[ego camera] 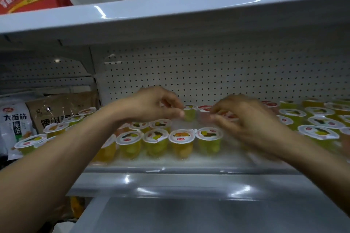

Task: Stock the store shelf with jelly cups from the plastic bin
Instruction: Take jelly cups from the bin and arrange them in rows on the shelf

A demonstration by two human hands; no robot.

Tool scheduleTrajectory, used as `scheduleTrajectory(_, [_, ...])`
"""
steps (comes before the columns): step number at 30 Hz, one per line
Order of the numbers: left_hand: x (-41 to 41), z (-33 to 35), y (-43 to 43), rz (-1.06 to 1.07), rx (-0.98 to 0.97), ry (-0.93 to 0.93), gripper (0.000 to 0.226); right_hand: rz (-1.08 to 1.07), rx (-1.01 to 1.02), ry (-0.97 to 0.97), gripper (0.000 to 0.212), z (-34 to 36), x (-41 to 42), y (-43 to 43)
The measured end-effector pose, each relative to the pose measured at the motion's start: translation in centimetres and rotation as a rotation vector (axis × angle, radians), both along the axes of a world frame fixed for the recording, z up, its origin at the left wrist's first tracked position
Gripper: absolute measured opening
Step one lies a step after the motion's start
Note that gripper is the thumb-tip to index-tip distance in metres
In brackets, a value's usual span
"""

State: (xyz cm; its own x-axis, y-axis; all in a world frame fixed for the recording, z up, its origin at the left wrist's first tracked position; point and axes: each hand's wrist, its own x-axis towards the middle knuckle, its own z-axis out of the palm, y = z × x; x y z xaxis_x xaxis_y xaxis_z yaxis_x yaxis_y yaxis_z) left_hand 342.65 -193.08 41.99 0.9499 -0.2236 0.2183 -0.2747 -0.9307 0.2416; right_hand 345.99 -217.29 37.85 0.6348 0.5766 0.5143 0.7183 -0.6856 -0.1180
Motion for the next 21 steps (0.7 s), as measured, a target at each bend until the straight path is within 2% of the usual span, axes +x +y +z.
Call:
scheduleTrajectory(2, [2.2, 1.1, 0.7, -0.003, 0.000, -0.063, 0.017, -0.012, 0.049, 0.027, 0.025, 2.3, 2.5, -0.2])
scheduleTrajectory(4, [4.9, 1.7, 0.8, 0.004, 0.015, -0.046, 0.021, -0.008, 0.002, 0.111, 0.018, 4.2, 5.5, 0.3])
scheduleTrajectory(10, [13.3, 1.1, 0.1, 0.084, 0.150, 0.180, 0.054, -0.049, -0.316, 0.359, 0.046, 4.4, 12.6, 4.2])
scheduleTrajectory(13, [15.7, 0.4, 0.1, 0.083, 0.217, 0.243, 0.059, -0.082, -0.405, 0.419, 0.050, 3.7, 14.3, 5.4])
scheduleTrajectory(17, [16.6, 0.0, 0.1, 0.009, 0.188, 0.264, 0.045, -0.035, -0.371, 0.462, 0.045, 3.3, 14.9, 6.0])
scheduleTrajectory(21, [16.2, -0.1, 0.5, -0.001, 0.122, 0.283, 0.048, 0.025, -0.295, 0.495, 0.044, 3.1, 14.3, 5.5])
